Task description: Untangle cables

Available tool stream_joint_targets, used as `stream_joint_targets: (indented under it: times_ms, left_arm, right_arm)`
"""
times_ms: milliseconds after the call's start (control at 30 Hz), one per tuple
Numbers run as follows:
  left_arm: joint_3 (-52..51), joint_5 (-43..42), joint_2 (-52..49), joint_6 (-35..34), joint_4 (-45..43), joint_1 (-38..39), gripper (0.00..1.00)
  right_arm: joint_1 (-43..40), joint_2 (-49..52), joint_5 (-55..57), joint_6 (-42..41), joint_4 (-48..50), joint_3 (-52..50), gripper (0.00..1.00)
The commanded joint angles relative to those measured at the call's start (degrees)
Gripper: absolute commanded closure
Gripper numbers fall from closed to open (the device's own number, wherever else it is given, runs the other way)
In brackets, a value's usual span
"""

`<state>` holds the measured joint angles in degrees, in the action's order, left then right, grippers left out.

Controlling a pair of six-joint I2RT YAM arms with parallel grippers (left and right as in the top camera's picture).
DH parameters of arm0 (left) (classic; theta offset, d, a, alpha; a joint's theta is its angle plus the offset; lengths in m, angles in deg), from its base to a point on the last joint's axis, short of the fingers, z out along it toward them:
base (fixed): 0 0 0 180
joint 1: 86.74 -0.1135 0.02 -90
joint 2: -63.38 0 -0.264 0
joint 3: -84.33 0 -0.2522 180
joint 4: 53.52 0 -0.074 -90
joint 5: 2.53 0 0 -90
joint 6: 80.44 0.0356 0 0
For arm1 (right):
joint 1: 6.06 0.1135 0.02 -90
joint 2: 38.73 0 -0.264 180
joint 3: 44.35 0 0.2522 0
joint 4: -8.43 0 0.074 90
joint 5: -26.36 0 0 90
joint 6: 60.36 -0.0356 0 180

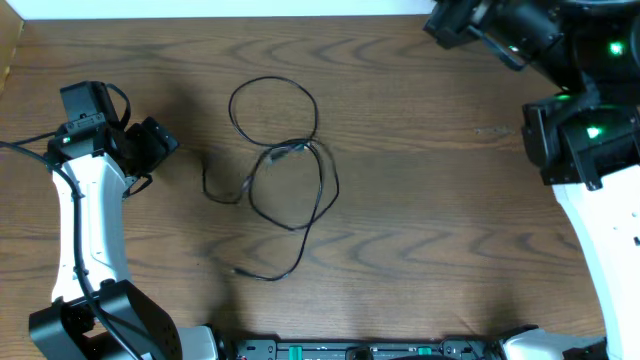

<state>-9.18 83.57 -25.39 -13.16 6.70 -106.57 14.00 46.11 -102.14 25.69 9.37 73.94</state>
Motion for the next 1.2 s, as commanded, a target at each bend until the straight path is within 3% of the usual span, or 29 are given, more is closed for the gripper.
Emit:
stream_joint_targets:
  times_ms: [0,33,133,233,367,467,767,967,1167]
  left_arm:
    - [-0.31,0.96,-0.33,-0.31,0.2,-0.09,0.02]
    - [-0.31,0.96,-0.33,-0.33,0.22,-0.09,0.02]
    - [-0.31,0.96,-0.33,-0.31,0.2,-0.09,0.02]
    - [-0.31,0.96,-0.33,-0.33,0.22,-0.09,0.02]
    - [-0.31,0.96,-0.33,-0.31,0.22,-0.09,0.02]
    - [-0.31,0.96,-0.33,-0.31,0.2,-0.09,0.02]
    - [-0.31,0.96,-0.33,-0.33,0.2,-0.09,0.02]
    - [-0.31,0.94,-0.33,-0.68,-0.46,-0.09,0.02]
    - [-0.31,-2.82,-0.33,-1.01,-12.52,-0.09,0.02]
  right_arm:
    - [-0.24,0.02,6.91,-0.68,-2.16,0.26,0.99]
    - [-0.24,0.31,7.65,-0.66,-4.35,0.26,0.99]
    - [-0.24,1.27,8.02,1.25,-11.02,0.26,0.84]
    - [-0.24,3.32,8.17,2.97,-20.9,0.26,0.82]
    - [-0.24,6.6,8.17,2.97,-31.61,0.26,0.65]
    - [-0.24,9.9,8.17,2.95,-38.62,0.26,0.57]
    - [-0.24,18.82,8.94,2.95,-53.59,0.26,0.14]
    - [-0.24,22.49,20.15,2.19,-58.95,0.26,0.03]
    - [-0.24,26.69,21.88,-0.35,-62.79,0.24,0.01]
